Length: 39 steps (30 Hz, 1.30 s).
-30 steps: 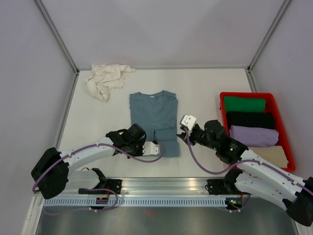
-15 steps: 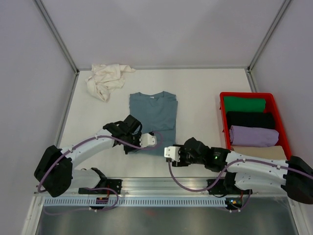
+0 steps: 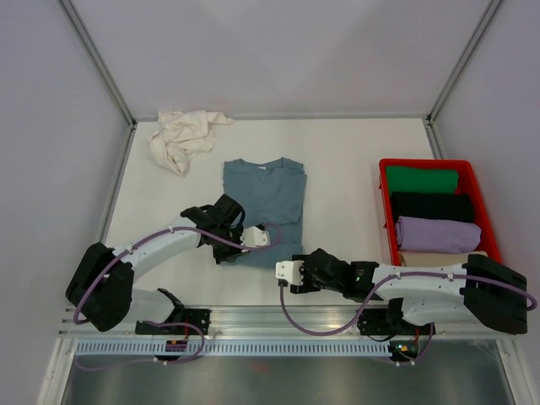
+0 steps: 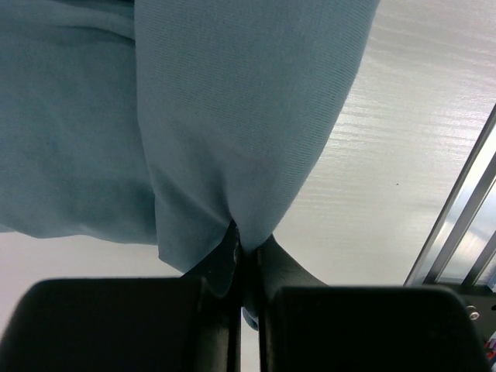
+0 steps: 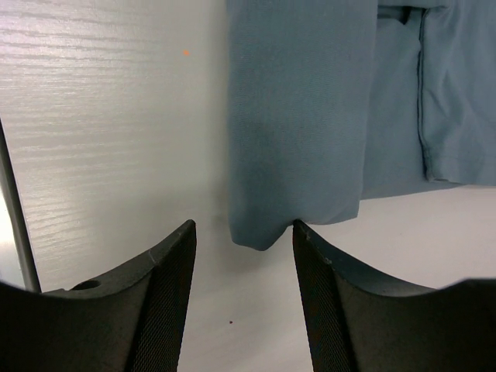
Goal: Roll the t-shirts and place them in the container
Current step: Roll the tshirt
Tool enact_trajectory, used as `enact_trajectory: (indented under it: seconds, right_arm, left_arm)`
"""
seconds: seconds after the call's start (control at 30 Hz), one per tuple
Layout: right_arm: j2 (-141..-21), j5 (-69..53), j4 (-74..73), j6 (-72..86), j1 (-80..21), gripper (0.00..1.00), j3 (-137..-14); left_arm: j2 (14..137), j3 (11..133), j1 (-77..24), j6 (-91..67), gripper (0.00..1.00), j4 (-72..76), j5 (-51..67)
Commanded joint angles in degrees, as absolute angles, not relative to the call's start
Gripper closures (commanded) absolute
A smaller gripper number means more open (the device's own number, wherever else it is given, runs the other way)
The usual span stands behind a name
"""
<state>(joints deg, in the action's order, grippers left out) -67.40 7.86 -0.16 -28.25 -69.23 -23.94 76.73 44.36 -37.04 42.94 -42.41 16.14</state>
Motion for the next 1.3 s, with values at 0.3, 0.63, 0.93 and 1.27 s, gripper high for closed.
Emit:
enact_trajectory:
  seconds: [0.3, 0.63, 0.93, 1.27]
  right_arm:
    - [-67.0, 5.4, 2.5, -30.3, -69.5, 0.40, -24.2]
    - [-74.9, 9.5, 4.9, -32.9, -69.4, 0.63, -26.2]
    - [-71.7, 2.1, -2.3, -30.1, -68.6, 1.00, -28.9]
    - [-74.2, -7.6, -5.9, -29.4, -64.3, 1.00, -32.2]
  left_arm:
    - [76.7, 47.0, -34.8, 44.3, 0.98, -43.2, 19.7]
    - [77.2, 45.0, -34.8, 43.9, 0.98, -41.9, 20.3]
    - [74.8, 42.0, -34.5, 44.6, 0.98, -43.2, 22.8]
    - [70.8, 40.1, -33.6, 39.9, 0.67, -42.7, 23.9]
